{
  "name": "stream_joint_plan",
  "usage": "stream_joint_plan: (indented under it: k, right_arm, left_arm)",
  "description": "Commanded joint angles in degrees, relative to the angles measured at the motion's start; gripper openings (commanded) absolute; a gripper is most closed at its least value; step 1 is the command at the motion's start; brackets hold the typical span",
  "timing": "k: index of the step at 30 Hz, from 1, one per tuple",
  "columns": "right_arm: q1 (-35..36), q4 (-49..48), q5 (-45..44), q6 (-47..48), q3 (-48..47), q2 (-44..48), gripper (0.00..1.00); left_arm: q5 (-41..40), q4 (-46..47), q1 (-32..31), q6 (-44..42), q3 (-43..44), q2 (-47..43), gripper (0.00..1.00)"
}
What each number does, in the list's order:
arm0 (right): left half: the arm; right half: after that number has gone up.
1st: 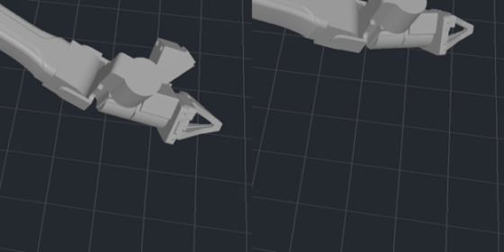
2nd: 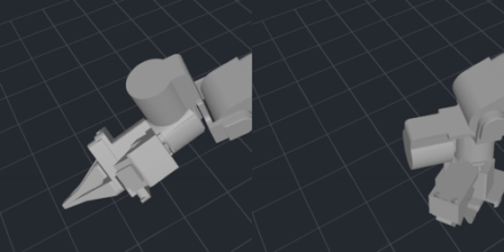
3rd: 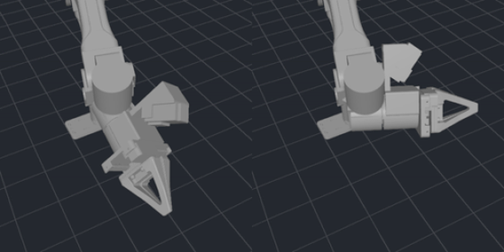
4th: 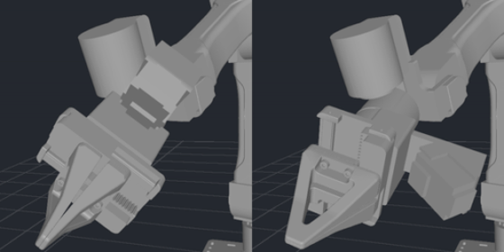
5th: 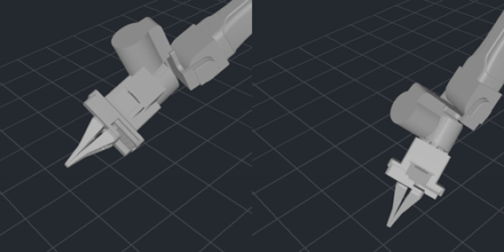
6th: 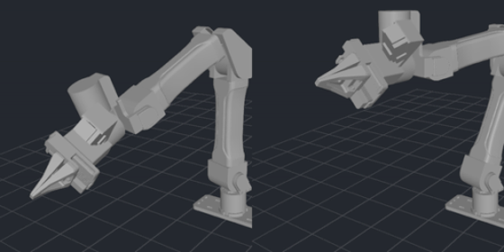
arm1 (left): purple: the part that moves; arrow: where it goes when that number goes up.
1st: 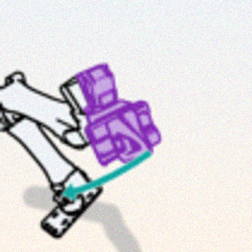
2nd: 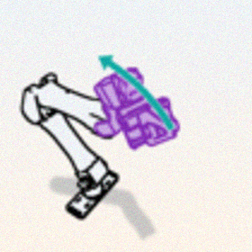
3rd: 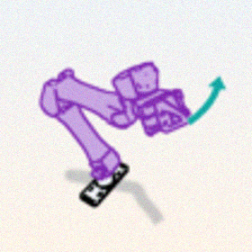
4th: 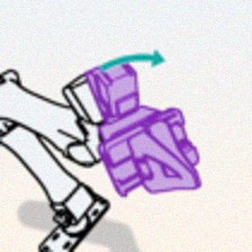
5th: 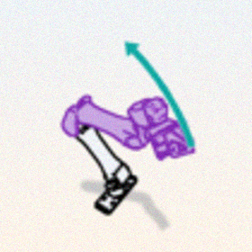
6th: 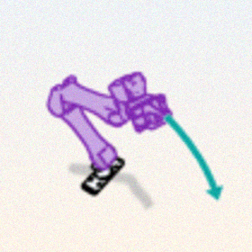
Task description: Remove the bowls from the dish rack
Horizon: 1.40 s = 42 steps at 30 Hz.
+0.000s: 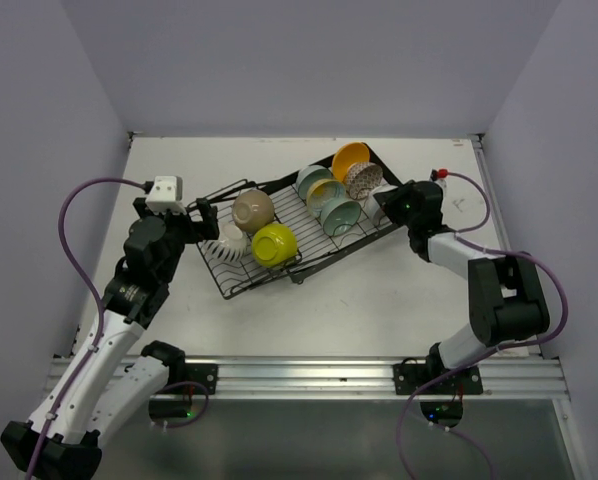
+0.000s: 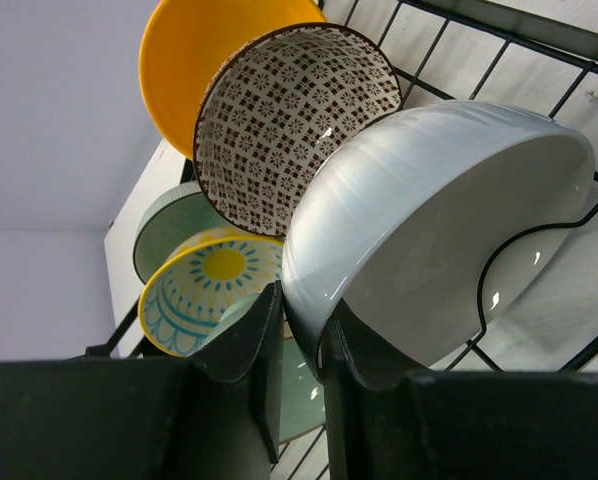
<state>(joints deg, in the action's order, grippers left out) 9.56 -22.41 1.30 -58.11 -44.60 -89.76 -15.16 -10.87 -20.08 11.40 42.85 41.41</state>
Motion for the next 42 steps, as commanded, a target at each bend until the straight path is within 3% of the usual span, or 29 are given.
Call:
stream_joint_plan:
  k: [1,2,6,15,25,34,42]
  right_arm:
    - [-0.2,-6.7,1.1,-1.6,1.0,0.5,0.13]
    - [-0.2,-7.2,1.6,-1.8,1.2,0.6,0.08]
    - [-0.2,-10.6,2.6,-2.9,3.1,1.0,0.0]
    - [-0.8,-24.7,4.8,-5.3,8.9,0.5,0.0]
    - [-4.7,-57.3,16.0,-12.1,13.8,-11.7,0.0]
    - [-6.3,-60.5,24.8,-8.2,11.2,-13.6,0.0]
    - [-9.0,-67.7,36.5,-10.1,7.4,-16.2,0.0]
  left_arm:
    - [0.7,1.2,-0.4,0.4,1.2,0.0,1.0]
    - [0.7,1.3,-0.5,0.4,1.2,0.0,1.0]
    - [0.8,1.2,-0.6,0.4,1.2,0.3,1.0]
    - [0.6,1.2,-0.8,0.3,1.2,0.9,1.0]
    - [0.3,1.2,-0.8,0.2,1.2,1.5,1.0]
    - [-0.1,1.1,-0.8,-0.1,1.3,1.9,1.0]
    - [-0.2,1.1,-0.8,-0.1,1.3,2.4,1.0]
